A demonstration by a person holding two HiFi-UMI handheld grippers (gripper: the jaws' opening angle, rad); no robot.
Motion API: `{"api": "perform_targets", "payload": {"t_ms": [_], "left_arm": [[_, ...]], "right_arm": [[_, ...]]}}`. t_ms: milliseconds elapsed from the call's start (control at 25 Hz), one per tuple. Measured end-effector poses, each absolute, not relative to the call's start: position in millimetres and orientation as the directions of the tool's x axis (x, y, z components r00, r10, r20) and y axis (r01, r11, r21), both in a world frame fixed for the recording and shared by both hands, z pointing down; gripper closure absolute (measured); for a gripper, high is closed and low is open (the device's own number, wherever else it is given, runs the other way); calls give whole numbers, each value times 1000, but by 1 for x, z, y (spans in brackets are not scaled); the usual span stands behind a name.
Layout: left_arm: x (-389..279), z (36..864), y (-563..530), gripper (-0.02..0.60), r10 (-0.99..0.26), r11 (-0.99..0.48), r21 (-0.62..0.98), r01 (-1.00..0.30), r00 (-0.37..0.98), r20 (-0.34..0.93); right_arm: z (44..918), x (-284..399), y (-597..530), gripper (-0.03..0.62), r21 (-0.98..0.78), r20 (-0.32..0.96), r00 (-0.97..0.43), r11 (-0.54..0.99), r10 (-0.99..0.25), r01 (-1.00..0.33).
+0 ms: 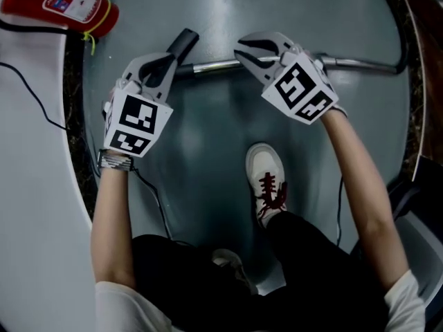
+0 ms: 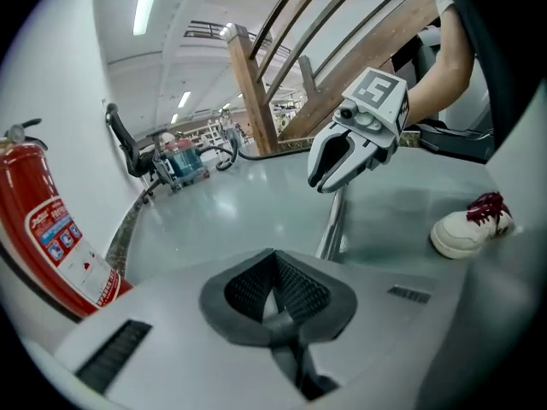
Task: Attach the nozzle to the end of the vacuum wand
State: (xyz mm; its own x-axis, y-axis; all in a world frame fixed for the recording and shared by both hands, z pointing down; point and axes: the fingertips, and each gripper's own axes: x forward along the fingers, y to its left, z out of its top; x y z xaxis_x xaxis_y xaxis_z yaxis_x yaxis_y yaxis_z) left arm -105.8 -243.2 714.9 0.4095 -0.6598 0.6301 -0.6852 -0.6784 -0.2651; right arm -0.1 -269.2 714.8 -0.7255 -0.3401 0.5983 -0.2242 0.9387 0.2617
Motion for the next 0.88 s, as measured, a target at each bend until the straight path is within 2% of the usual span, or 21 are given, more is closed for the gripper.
{"api": "perform_targets", "payload": {"t_ms": [400, 880], "left_arm": [[-68, 670, -243, 581, -705, -681, -347, -645, 448, 550], [-77, 617, -242, 581, -792, -583, -337, -740, 424, 439]], "right_arm": [[673, 35, -266, 553, 285, 520, -726, 893, -450, -349], [622, 38, -260, 563, 297, 449, -757, 878, -475, -375]]}}
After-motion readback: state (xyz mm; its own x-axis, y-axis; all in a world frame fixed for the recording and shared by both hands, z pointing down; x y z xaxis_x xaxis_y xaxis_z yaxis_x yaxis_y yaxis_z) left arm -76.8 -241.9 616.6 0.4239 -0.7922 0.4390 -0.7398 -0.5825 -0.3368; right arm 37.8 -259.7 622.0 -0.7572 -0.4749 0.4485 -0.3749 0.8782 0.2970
